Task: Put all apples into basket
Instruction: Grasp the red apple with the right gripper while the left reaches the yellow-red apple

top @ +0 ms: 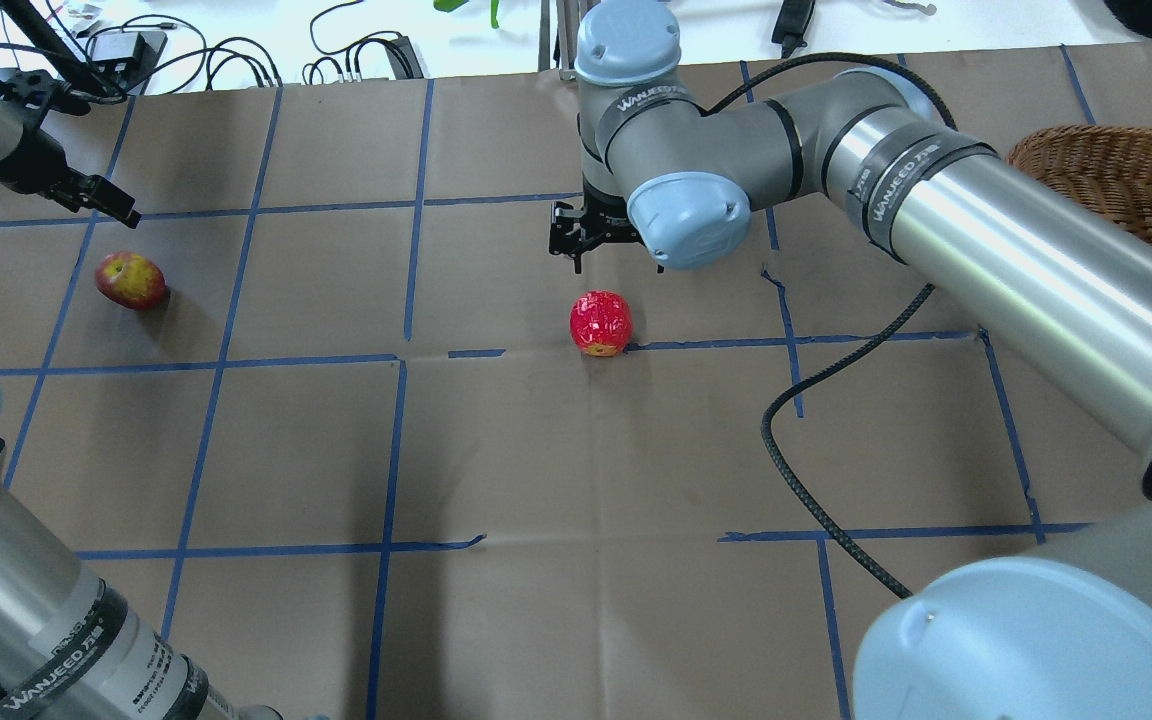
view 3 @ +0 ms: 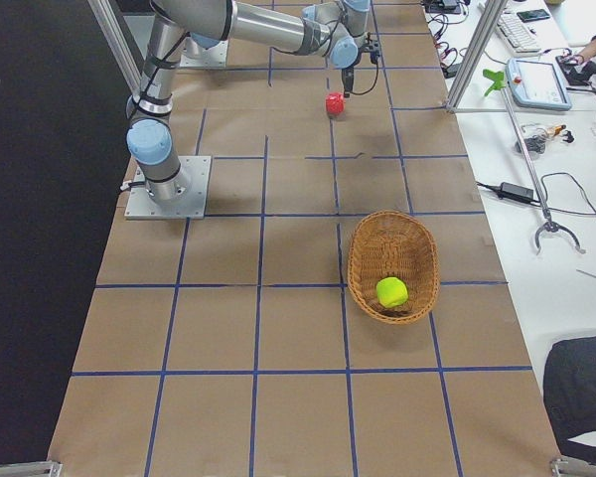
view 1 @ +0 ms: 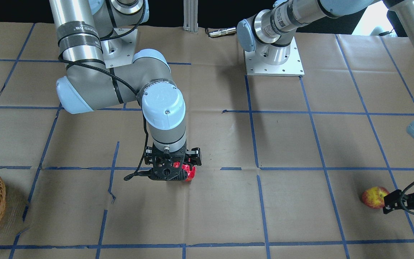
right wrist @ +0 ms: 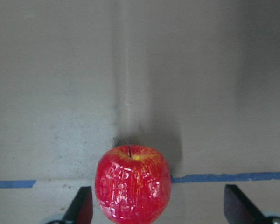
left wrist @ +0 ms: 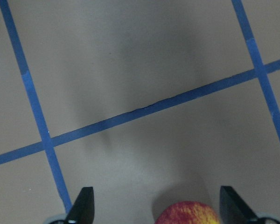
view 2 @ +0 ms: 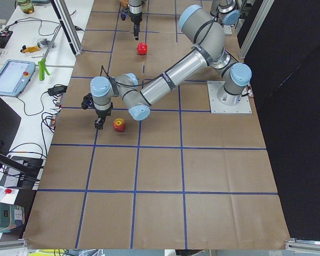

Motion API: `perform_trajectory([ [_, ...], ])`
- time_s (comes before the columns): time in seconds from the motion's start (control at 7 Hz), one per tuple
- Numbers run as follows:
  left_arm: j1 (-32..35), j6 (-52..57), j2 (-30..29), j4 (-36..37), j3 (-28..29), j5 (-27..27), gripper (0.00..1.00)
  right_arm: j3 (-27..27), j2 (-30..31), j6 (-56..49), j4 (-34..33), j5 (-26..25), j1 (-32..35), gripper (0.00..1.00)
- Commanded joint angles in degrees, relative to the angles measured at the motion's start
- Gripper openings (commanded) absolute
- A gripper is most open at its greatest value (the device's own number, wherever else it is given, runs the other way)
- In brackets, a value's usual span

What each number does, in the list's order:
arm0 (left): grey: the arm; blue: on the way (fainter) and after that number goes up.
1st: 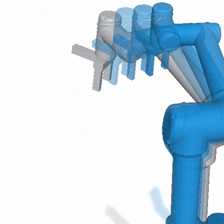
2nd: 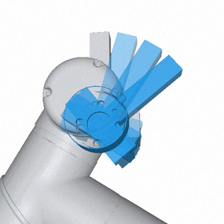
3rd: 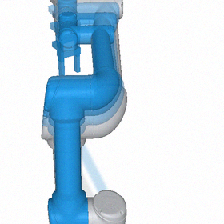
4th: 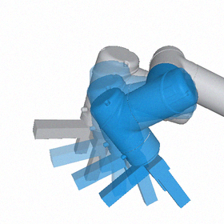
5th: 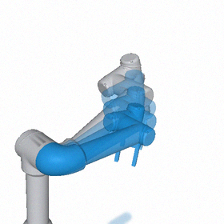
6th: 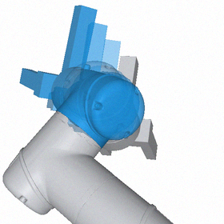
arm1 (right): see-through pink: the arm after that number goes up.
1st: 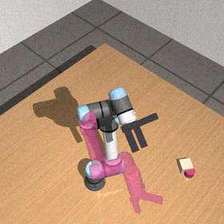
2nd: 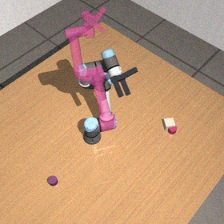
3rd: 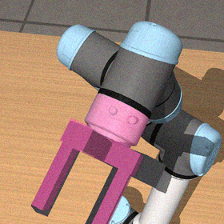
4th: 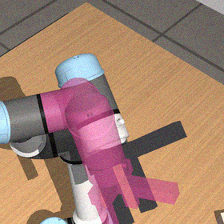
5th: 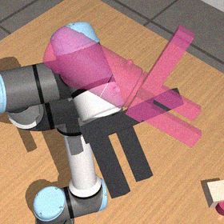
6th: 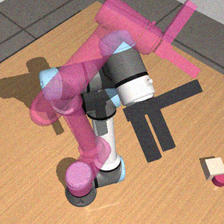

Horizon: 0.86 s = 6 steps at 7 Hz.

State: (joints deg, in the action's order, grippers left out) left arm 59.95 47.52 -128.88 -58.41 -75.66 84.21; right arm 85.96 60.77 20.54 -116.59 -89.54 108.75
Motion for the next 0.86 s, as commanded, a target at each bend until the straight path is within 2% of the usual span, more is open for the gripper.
perform_trajectory([
  [0.0, 0.43, -1.81, -0.06, -2.4, -0.63, -0.02, 0.95, 5.42, -1.7, -0.32, -8.07, 0.24, 0.59, 1.0],
  [0.57, -0.72, 0.65, -1.46, -3.81, -2.73, 1.92, 0.95, 6.85, -2.68, -1.38, -9.62, 0.85, 0.59, 0.98],
  [0.71, -0.8, -0.14, -1.03, -4.95, -3.96, 1.92, 0.95, 6.85, -2.68, -2.25, -9.88, 0.77, 0.59, 0.64],
])
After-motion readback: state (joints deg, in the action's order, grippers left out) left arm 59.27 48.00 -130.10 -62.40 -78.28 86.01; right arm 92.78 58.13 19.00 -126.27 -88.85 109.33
